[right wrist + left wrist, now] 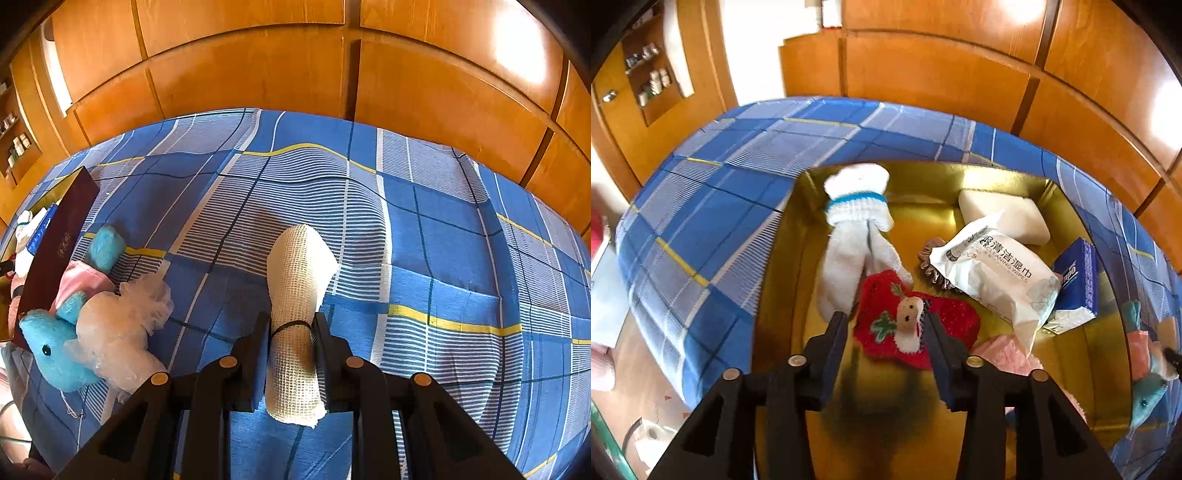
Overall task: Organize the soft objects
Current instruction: 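Carry the red sock into the tray with the left tool while the right tool grasps the bandage roll, then carry the white bandage roll over the gold tray with the right tool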
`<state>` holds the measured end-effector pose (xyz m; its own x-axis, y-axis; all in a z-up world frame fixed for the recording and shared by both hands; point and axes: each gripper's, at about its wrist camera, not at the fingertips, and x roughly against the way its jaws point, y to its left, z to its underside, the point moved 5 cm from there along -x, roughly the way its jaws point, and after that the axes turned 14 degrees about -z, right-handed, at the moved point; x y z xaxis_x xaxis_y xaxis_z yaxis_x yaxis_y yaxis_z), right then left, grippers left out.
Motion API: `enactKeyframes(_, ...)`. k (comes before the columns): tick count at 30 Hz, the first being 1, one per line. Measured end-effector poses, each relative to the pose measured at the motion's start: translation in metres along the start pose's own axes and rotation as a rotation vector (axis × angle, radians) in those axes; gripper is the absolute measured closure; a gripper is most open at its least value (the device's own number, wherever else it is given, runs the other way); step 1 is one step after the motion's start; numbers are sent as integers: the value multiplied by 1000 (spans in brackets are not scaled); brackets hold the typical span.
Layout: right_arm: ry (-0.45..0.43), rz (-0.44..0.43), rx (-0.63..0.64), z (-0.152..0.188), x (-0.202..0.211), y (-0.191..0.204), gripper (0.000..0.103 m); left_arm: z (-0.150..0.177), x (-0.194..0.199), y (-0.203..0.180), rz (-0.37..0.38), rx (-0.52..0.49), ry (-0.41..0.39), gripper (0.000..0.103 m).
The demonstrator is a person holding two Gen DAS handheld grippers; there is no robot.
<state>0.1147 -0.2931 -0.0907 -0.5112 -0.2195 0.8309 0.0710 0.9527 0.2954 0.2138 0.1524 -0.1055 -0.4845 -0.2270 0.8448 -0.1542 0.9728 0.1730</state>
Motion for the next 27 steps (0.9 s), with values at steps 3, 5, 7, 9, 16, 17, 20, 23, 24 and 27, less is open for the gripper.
enactKeyframes(3,-2,5,10,0,0,1,82,4,12,6,-22,20,-38,54)
enactKeyframes(5,-3,9,14,0,-1,2,82,8,24,10,-38,34,-73,51)
enactKeyframes(7,-2,15,17,0,-1,2,82,9,34,12,-53,40,-106,43)
enactKeyframes(9,-1,23,24,0,-1,3,82,12,49,15,-75,49,-155,42)
enactKeyframes(16,-1,47,47,0,-3,5,82,21,96,22,-97,76,-289,25)
enactKeyframes(17,-1,49,47,0,-3,6,82,23,102,22,-100,79,-305,24)
enactKeyframes(20,-3,52,49,1,-3,6,82,29,118,24,-106,95,-342,21)
enactKeyframes(23,-3,53,50,1,-3,7,82,34,127,23,-98,104,-349,19)
enactKeyframes(24,-4,54,49,1,-3,7,82,36,128,22,-96,107,-351,18)
enactKeyframes(27,-7,53,44,1,-3,7,82,41,131,21,-93,115,-349,18)
